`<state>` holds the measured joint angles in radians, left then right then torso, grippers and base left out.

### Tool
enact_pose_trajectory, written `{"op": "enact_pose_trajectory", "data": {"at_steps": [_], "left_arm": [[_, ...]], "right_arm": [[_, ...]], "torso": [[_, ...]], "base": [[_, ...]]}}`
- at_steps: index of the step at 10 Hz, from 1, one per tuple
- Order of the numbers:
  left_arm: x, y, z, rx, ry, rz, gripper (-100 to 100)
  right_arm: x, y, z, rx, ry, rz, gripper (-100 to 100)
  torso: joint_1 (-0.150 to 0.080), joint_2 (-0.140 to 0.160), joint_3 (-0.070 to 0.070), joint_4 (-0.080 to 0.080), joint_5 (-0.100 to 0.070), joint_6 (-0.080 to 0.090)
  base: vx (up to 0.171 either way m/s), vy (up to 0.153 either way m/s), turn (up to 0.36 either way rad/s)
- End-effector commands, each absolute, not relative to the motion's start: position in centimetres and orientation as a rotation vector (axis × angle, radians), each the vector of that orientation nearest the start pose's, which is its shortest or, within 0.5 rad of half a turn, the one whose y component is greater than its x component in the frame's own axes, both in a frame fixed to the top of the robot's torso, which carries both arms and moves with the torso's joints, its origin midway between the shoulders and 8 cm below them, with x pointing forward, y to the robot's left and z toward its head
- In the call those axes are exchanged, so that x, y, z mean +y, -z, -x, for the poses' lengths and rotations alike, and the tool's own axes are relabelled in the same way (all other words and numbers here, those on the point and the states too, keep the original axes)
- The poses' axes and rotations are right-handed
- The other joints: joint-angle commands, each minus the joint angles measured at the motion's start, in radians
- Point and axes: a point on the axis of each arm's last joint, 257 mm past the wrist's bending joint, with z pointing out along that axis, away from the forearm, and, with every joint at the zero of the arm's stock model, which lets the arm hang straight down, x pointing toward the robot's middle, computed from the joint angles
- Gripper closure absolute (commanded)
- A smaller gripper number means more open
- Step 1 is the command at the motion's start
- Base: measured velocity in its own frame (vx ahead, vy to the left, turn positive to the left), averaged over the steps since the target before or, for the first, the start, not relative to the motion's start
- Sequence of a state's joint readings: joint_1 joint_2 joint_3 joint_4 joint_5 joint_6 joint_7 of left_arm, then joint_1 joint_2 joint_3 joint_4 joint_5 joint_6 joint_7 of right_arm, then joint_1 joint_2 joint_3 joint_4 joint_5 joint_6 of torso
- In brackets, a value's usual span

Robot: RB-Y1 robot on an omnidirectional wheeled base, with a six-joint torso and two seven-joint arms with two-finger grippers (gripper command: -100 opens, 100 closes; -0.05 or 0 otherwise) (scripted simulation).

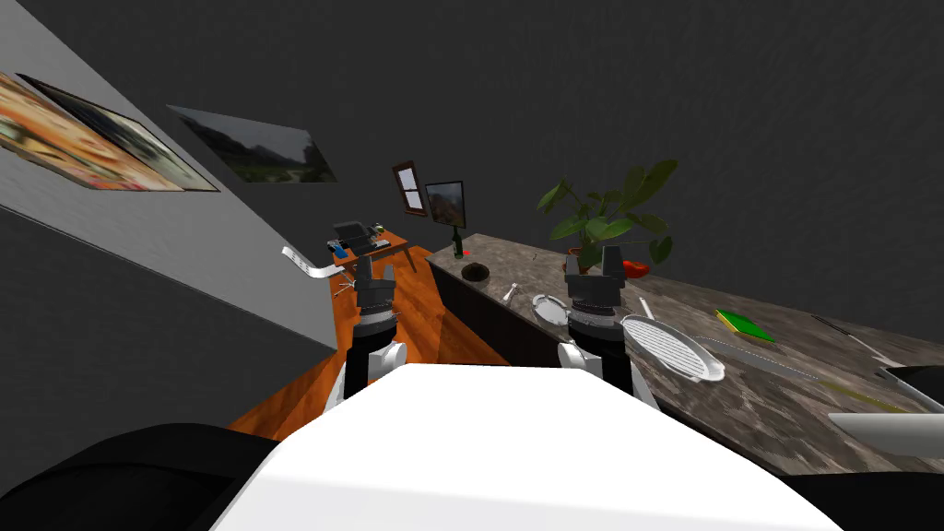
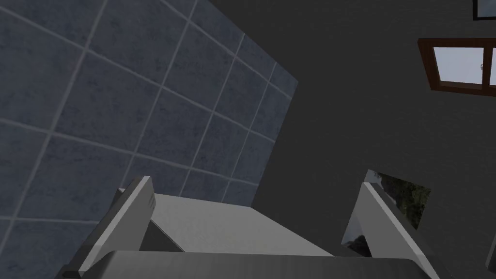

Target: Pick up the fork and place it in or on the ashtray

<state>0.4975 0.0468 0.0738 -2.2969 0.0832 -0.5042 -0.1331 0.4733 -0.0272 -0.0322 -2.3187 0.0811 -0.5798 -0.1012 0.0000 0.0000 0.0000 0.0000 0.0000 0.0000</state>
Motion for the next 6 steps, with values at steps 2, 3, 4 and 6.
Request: {"op": "enact_pose_trajectory", "data": {"at_steps": [2, 3, 4, 6], "left_arm": [[30.7, -3.7, -33.4, 0.611, 1.166, 0.596, 0], [30.7, -3.6, -33.4, 0.611, 1.166, 0.596, 0], [30.7, -3.6, -33.4, 0.611, 1.166, 0.596, 0], [30.7, -3.6, -33.4, 0.611, 1.166, 0.596, 0]], "right_arm": [[-26.2, -5.4, -32.4, 0.649, -1.314, -0.459, -100], [-26.0, -4.9, -32.4, 0.693, -1.285, -0.438, -100], [-25.9, -4.1, -32.5, 0.744, -1.248, -0.415, -100], [-25.7, -2.3, -32.4, 0.86, -1.158, -0.361, -100]], "torso": [[0.0, 0.0, 0.0, 0.0, 0.0, 0.0], [0.0, 0.0, 0.0, 0.0, 0.0, 0.0], [0.0, -0.001, 0.0, 0.0, 0.0, 0.0], [0.0, -0.001, -0.001, 0.0, 0.0, 0.0]], "base": [[0.007, 0.004, 0.082], [0.013, 0.005, 0.119], [0.015, 0.006, 0.127], [0.018, 0.012, 0.18]]}}
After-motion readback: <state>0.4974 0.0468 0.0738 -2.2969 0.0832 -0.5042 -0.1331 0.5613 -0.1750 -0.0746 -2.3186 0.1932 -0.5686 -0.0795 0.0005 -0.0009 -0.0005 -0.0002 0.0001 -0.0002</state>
